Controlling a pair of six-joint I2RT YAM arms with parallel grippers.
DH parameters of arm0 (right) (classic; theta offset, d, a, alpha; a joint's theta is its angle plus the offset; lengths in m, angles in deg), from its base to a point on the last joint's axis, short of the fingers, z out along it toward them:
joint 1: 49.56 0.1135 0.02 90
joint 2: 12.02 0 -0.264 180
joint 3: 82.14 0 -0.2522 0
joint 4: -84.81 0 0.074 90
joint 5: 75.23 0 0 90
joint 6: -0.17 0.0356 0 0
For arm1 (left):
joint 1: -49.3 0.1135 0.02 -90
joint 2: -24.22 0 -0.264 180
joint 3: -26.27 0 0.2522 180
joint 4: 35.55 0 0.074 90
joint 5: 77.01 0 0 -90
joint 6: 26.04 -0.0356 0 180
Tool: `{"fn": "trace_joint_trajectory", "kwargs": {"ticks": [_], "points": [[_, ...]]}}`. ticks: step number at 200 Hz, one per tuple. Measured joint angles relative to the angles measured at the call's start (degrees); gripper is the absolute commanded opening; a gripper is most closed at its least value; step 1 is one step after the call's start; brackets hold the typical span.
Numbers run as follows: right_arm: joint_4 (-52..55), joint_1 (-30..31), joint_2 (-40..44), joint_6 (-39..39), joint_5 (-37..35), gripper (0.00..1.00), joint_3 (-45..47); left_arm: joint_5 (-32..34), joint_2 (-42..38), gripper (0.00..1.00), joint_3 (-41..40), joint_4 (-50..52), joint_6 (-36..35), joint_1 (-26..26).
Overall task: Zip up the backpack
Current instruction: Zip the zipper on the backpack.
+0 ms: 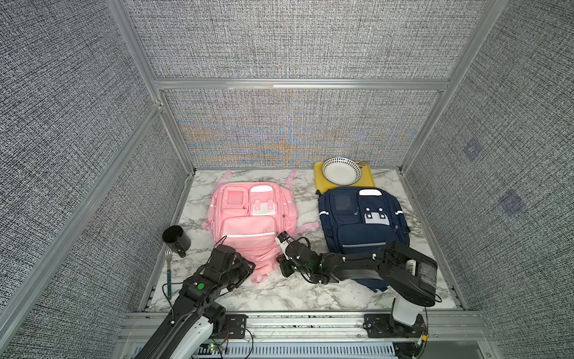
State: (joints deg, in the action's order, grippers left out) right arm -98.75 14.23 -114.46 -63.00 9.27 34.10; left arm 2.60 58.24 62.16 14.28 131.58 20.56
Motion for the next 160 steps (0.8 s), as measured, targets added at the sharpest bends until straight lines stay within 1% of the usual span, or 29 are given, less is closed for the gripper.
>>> {"fn": "trace_joint_trajectory", "kwargs": {"ticks": [16,41,67,98,120,128,145,152,160], "points": [[0.0,0.0,0.1,0.0,0.0,0.00,0.1,1.5,2.3,0.51,0.0,-2.4,1.8,-2.3],[0.0,0.1,0.5,0.0,0.0,0.00,0.3,4.4,5.7,0.54,1.3,-5.7,3.1,-4.1],[0.0,0.7,0.4,-0.4,-0.2,0.00,0.3,6.0,8.6,0.56,1.5,-9.1,4.2,-5.2],[0.0,1.6,0.2,-1.0,-0.6,0.00,0.3,7.2,13.6,0.56,-0.2,-13.4,5.0,-5.8],[0.2,2.4,0.2,-1.6,-1.4,0.00,0.3,8.2,16.0,0.53,-1.1,-15.8,5.5,-6.0],[0.2,2.7,0.2,-1.9,-1.7,0.00,0.3,8.6,16.6,0.50,-1.2,-16.3,5.5,-6.0],[0.0,3.3,0.2,-2.5,-1.9,0.00,0.3,9.6,17.5,0.38,-1.3,-16.7,5.5,-6.1],[-0.1,3.5,0.2,-2.8,-2.1,0.00,0.4,10.4,17.6,0.28,-1.4,-16.7,5.4,-6.1],[-0.2,3.7,0.2,-3.1,-2.1,0.00,0.6,11.2,17.9,0.12,-1.4,-16.7,5.4,-6.0]]}}
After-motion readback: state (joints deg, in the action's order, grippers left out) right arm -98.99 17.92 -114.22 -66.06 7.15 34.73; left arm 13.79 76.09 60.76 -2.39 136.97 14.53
